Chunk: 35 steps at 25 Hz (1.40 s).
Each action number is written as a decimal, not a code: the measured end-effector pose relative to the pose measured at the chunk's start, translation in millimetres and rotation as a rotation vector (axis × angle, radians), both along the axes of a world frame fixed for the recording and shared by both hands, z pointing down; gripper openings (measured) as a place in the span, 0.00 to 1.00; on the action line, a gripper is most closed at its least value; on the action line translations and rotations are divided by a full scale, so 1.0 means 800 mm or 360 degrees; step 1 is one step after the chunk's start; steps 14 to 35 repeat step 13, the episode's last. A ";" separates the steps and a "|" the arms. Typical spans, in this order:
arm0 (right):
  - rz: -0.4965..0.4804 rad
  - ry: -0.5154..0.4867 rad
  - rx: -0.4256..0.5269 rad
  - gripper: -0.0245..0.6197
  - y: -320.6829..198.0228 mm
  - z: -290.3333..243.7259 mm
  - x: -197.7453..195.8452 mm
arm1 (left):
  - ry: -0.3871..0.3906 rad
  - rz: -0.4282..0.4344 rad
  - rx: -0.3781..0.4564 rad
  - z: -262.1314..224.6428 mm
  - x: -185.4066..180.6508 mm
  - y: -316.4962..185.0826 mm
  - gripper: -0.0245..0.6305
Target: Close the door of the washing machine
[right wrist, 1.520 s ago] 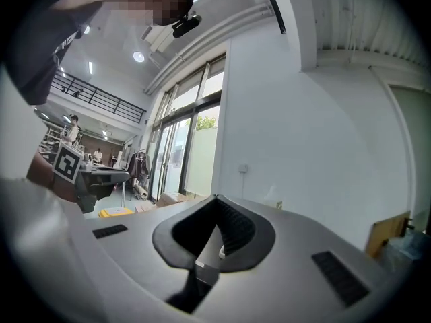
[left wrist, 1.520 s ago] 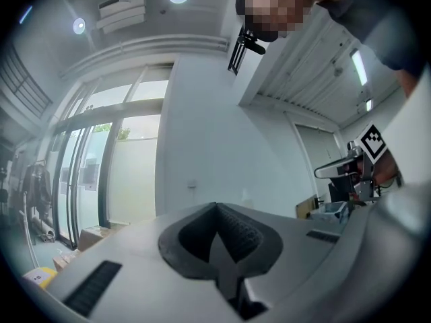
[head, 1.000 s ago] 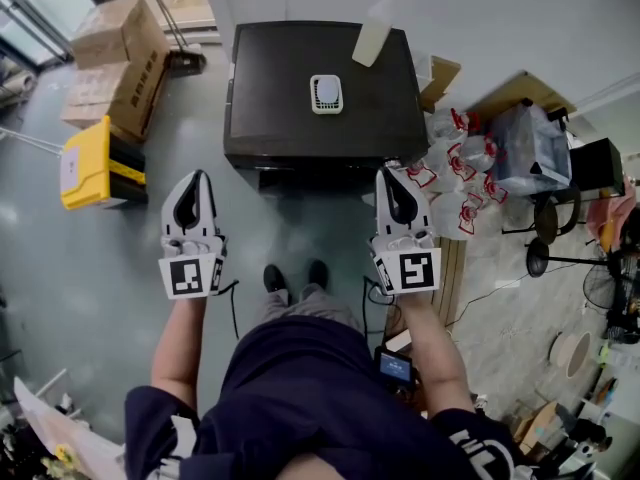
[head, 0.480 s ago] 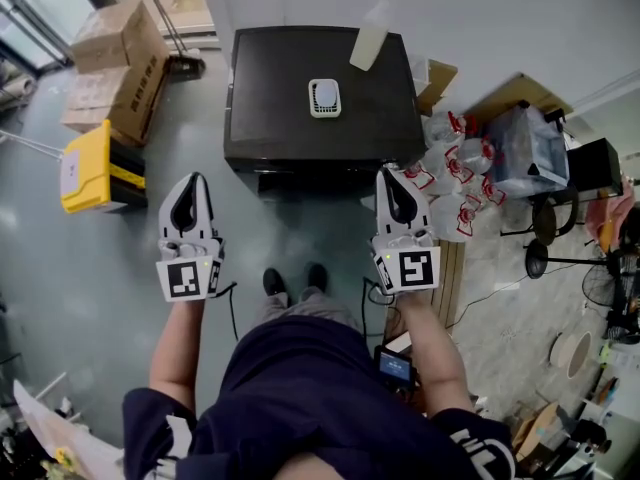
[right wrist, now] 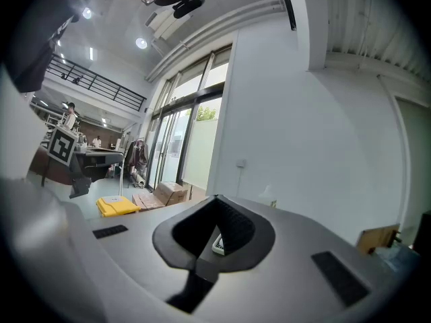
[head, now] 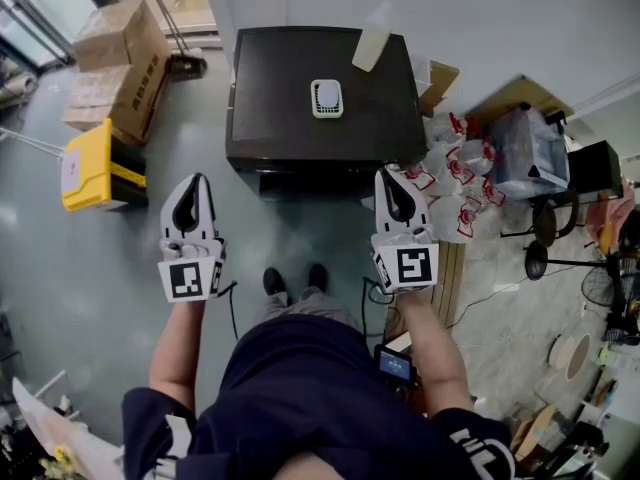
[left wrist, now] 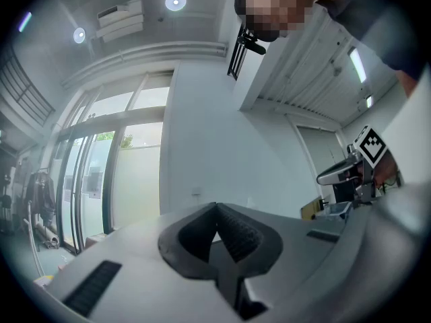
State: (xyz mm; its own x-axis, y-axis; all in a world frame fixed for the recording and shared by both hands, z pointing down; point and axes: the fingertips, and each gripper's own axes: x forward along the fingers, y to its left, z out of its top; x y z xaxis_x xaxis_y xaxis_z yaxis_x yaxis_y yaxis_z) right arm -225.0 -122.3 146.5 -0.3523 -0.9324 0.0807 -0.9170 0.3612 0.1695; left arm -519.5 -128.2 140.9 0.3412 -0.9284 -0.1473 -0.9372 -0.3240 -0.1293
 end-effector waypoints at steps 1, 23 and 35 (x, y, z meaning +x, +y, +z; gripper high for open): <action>-0.0001 -0.0002 -0.0003 0.07 0.000 0.001 0.000 | -0.0002 0.0000 -0.0001 0.001 0.000 0.000 0.07; 0.0001 0.0011 -0.0011 0.07 0.001 0.001 0.001 | 0.0020 0.0001 -0.0026 0.004 0.004 0.002 0.07; 0.0001 0.0011 -0.0011 0.07 0.001 0.001 0.001 | 0.0020 0.0001 -0.0026 0.004 0.004 0.002 0.07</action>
